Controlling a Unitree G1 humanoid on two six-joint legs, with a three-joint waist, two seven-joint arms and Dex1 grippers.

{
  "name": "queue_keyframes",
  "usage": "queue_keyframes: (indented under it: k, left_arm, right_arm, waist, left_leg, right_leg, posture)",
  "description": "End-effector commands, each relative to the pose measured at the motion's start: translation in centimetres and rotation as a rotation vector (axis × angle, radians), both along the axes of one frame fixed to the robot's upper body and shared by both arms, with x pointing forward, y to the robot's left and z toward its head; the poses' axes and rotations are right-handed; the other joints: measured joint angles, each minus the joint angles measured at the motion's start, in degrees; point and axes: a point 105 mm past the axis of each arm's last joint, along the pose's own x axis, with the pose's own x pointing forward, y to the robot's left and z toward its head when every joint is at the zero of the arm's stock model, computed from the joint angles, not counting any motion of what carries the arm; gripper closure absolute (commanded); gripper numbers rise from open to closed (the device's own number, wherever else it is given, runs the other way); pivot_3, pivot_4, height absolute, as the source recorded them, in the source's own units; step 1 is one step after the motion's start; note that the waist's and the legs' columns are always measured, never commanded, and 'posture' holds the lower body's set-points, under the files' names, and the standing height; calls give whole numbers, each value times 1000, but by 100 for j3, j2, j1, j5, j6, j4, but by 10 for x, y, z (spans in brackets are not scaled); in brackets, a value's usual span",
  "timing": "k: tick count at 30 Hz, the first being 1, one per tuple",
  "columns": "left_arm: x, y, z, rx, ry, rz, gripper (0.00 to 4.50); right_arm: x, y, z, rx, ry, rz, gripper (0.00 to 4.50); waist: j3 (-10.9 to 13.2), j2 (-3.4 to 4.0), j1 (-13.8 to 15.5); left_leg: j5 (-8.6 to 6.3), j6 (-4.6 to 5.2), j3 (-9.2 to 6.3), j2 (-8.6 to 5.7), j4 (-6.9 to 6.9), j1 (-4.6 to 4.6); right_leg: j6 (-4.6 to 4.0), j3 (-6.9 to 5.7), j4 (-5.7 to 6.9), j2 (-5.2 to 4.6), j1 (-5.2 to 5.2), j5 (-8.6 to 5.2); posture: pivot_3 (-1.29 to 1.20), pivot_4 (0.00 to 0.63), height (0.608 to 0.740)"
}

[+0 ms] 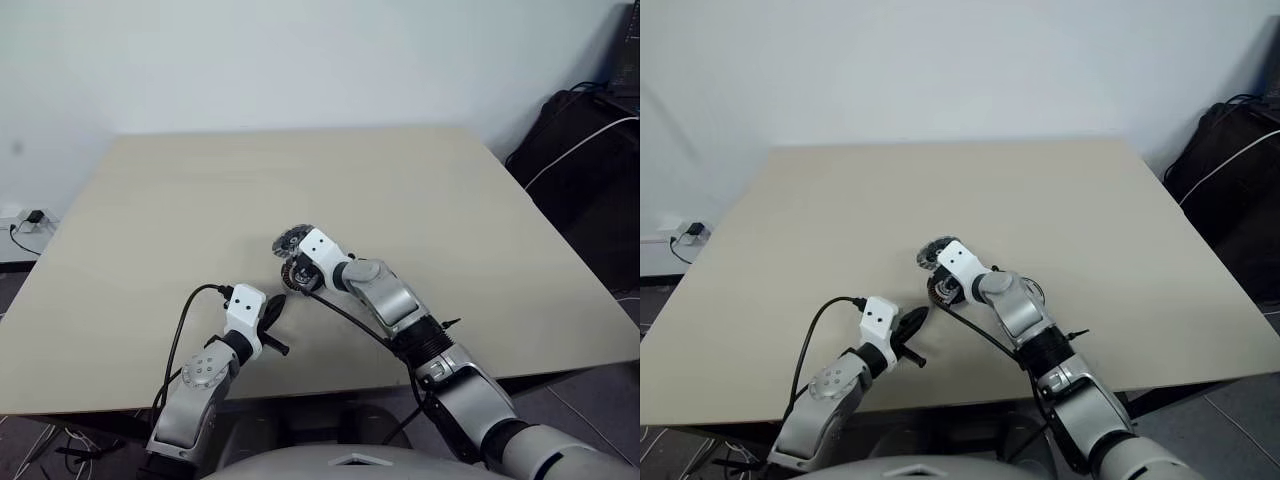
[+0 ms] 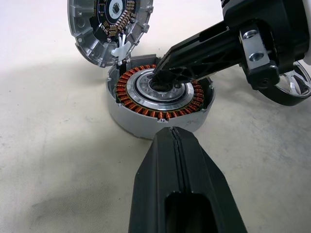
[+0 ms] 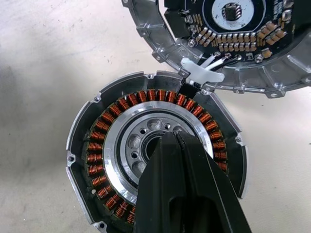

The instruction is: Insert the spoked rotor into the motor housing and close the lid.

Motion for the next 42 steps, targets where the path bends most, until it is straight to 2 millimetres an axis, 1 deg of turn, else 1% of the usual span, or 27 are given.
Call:
queue_keyframes:
  k: [1,3,5,9,12,15,18,21,23,27,30,35,42]
  left_arm:
    - [4,-1,15,-10,-58,-10,4500]
    - [3,0,15,-9,-60,-8,4500]
    - [3,0,15,-8,-60,-6,4500]
    - [0,2,13,-5,-52,-2,4500]
    - [-1,3,12,-2,-44,-4,4500]
    - [-2,3,11,1,-35,-15,4500]
    - [-2,0,11,2,-30,-33,4500]
    - [-2,-2,12,3,-26,-51,4500]
    - [-1,-2,12,4,-24,-59,4500]
    - [0,-4,12,7,-22,-74,4500]
    - [1,-4,12,8,-19,-80,4500]
    - [1,-4,12,10,-18,-85,4500]
    - [-1,-3,12,13,-17,-83,4500]
  right_arm:
    - [10,0,30,75,-115,-27,4461]
    - [11,-13,42,114,-153,-69,4461]
    - [9,-24,48,129,-173,-98,4461]
    - [-1,-67,55,131,-195,-195,4461]
    - [-9,-99,58,153,-193,-310,4461]
    - [-20,-132,59,218,-169,-446,3897]
    - [-32,-156,54,274,-133,-563,2932]
    - [-43,-170,45,347,-79,-668,1991]
    - [-50,-176,39,412,-30,-729,1352]
    - [-62,-181,24,542,80,-827,1352]
    - [-67,-180,17,632,152,-861,1352]
    - [-70,-175,10,785,249,-888,1352]
    - [-69,-165,2,893,335,-880,1352]
  waist:
    - [0,0,0]
    - [1,0,15]
    - [3,1,19]
    - [3,2,31]
    - [6,4,25]
    - [8,6,21]
    - [9,6,29]
    - [10,8,25]
    - [12,12,25]
    - [15,19,22]
    - [17,25,22]
    - [17,30,19]
    - [16,36,16]
  left_leg:
    - [0,0,0,0,0,0]
    - [0,0,0,0,0,-1]
    - [-2,2,-1,0,-1,-3]
    - [-7,10,-2,0,-1,-3]
    - [-10,15,-2,0,-2,-7]
    - [-12,18,-2,0,-3,-7]
    - [-24,40,-4,0,-5,-7]
    - [-26,44,-5,0,-5,-7]
    - [-27,44,-6,0,-5,-6]
    - [-27,45,-6,0,-6,-6]
    - [-28,46,-6,0,-6,-7]
    - [-28,47,-6,0,-9,-7]
    - [-28,47,-6,0,-10,-6]
  right_leg:
    - [0,0,0,0,0,0]
    - [0,0,0,0,0,0]
    - [0,1,-2,-1,0,0]
    - [1,0,-16,-1,2,0]
    - [4,-1,-29,0,3,2]
    - [6,-1,-32,0,3,3]
    - [6,-3,-34,0,4,2]
    - [7,-3,-37,1,6,3]
    - [8,-3,-39,1,6,3]
    - [9,-2,-40,1,7,4]
    - [11,-1,-42,1,7,5]
    - [12,-1,-46,3,7,6]
    - [14,0,-50,3,9,7]
  posture:
    - [0,0,740]
    - [0,0,740]
    - [0,0,740]
    - [0,0,740]
    - [0,0,740]
    - [0,0,740]
    - [0,0,740]
    - [0,0,740]
    - [0,0,740]
    - [0,0,740]
    - [0,0,740]
    - [0,0,740]
    - [0,0,740]
